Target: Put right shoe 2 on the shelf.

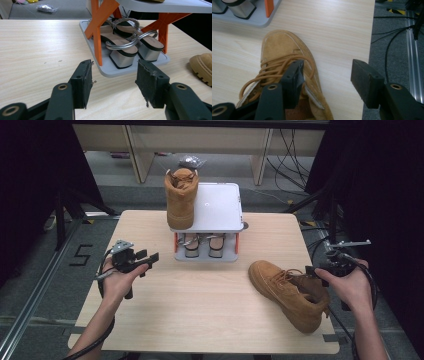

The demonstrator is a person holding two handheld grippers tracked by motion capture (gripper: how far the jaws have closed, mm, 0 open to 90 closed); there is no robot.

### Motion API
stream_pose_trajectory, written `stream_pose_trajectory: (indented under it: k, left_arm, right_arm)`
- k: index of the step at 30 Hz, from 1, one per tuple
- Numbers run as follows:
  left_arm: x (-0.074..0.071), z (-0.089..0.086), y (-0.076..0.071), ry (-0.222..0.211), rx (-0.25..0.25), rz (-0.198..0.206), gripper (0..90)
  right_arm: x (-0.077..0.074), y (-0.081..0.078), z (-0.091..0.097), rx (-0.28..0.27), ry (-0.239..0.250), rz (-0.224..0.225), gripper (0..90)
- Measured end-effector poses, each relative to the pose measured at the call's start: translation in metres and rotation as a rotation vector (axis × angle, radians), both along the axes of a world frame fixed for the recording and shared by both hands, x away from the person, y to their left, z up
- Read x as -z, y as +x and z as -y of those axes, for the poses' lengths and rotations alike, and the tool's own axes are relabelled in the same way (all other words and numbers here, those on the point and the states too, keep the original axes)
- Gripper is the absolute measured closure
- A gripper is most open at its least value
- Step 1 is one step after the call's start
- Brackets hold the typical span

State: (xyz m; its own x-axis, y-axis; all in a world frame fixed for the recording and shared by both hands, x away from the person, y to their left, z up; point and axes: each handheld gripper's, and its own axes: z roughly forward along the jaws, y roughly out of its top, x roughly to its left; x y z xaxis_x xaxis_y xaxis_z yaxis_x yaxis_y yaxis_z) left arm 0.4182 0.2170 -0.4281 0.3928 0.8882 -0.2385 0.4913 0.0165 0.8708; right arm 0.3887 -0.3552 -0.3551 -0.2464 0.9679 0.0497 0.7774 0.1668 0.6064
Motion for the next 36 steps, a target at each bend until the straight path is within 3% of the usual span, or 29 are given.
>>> stream_pose_trajectory:
  k: [1,2,5,6,9,10,16,17,20,25,26,27,29,30,31,34,35,36]
  left_arm:
    - [0.000,-0.001,-0.001,0.006,0.000,-0.003,45.5]
    - [0.000,-0.002,-0.003,0.005,-0.002,-0.004,45.5]
    - [0.000,-0.006,-0.006,0.007,-0.004,-0.003,45.5]
    - [0.000,-0.008,-0.007,0.008,-0.005,-0.004,45.5]
    - [0.001,-0.010,-0.008,0.005,-0.014,-0.004,45.5]
    - [0.002,-0.010,-0.008,0.004,-0.015,-0.006,45.5]
    - [0.007,-0.008,-0.006,0.004,-0.007,-0.022,45.5]
    - [0.007,-0.006,-0.006,0.005,-0.005,-0.022,45.5]
    - [0.007,-0.004,-0.005,0.003,-0.002,-0.022,45.5]
    - [0.008,-0.005,-0.006,0.004,0.001,-0.024,45.5]
    - [0.008,-0.006,-0.006,0.004,-0.002,-0.026,45.5]
    - [0.008,-0.006,-0.006,0.003,-0.004,-0.027,45.5]
    - [0.009,-0.007,-0.006,0.004,-0.005,-0.027,45.5]
    - [0.009,-0.007,-0.006,0.005,-0.006,-0.028,45.5]
    - [0.010,-0.007,-0.005,0.008,-0.005,-0.030,45.5]
    - [0.012,-0.007,-0.005,0.010,-0.007,-0.037,45.4]
    - [0.012,-0.007,-0.005,0.008,-0.006,-0.038,45.5]
    - [0.013,-0.007,-0.005,0.007,-0.007,-0.038,45.4]
  right_arm:
    - [-0.001,-0.001,-0.001,-0.006,0.010,0.001,44.5]
    - [-0.001,-0.002,0.000,-0.017,-0.012,0.004,44.5]
    - [-0.001,-0.004,-0.006,0.003,0.007,-0.037,45.3]
    - [0.003,-0.003,-0.004,-0.036,-0.027,-0.030,45.8]
    - [0.012,-0.001,-0.006,-0.055,-0.027,-0.096,49.2]
    - [0.014,-0.002,-0.008,-0.031,-0.020,-0.141,50.7]
    - [0.025,0.003,-0.008,-0.039,-0.014,-0.216,60.3]
    - [0.026,0.003,-0.010,-0.012,-0.006,-0.230,61.8]
    - [0.027,0.006,-0.006,-0.074,-0.034,-0.241,65.4]
    - [0.029,0.008,-0.008,-0.069,-0.045,-0.268,74.3]
    - [0.028,0.008,-0.010,-0.050,-0.026,-0.296,75.8]
    - [0.028,0.010,-0.008,-0.075,-0.043,-0.283,77.0]
    - [0.026,0.012,-0.008,-0.043,-0.007,-0.326,79.0]
    - [0.026,0.012,-0.009,0.002,0.024,-0.352,79.9]
    - [0.025,0.013,-0.007,-0.011,0.022,-0.344,80.6]
    - [0.025,0.013,-0.004,0.031,0.078,-0.360,82.6]
    - [0.026,0.011,-0.005,0.069,0.132,-0.371,83.1]
    - [0.025,0.012,-0.003,0.054,0.135,-0.378,83.5]
